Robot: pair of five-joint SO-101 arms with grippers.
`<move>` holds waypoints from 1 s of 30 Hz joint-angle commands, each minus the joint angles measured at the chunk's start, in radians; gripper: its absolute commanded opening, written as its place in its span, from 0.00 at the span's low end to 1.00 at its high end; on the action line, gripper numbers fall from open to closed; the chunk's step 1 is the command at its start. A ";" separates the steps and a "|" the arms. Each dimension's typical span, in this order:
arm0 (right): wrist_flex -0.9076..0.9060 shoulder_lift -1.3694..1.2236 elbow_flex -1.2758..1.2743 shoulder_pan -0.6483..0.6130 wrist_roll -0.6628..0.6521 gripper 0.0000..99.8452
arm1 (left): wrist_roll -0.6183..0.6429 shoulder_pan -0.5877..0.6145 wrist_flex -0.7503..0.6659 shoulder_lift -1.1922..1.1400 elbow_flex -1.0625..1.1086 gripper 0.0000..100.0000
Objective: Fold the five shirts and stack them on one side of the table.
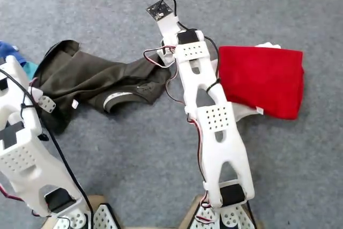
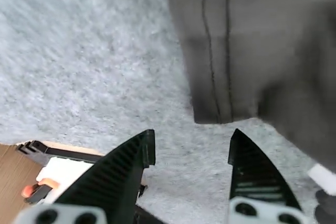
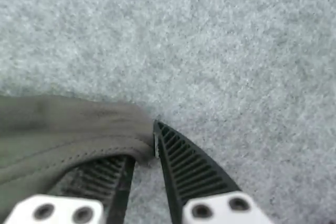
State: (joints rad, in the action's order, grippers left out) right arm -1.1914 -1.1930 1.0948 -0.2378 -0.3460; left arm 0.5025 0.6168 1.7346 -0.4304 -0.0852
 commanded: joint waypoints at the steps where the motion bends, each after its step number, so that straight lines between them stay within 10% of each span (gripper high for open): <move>1: 0.000 0.001 0.036 0.023 0.003 0.01 | 0.038 -0.013 0.011 0.006 -0.062 0.25; 20: 0.000 0.001 0.036 0.023 0.003 0.01 | 0.052 -0.025 -0.069 -0.233 -0.027 0.24; 30: 0.000 0.001 0.036 0.023 0.003 0.01 | -0.057 -0.120 -0.048 -0.342 -0.091 0.03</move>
State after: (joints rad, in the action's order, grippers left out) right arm -1.1914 -1.1930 1.0948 -0.2378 -0.3460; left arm 0.4687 0.5002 1.6579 -0.7204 -0.1649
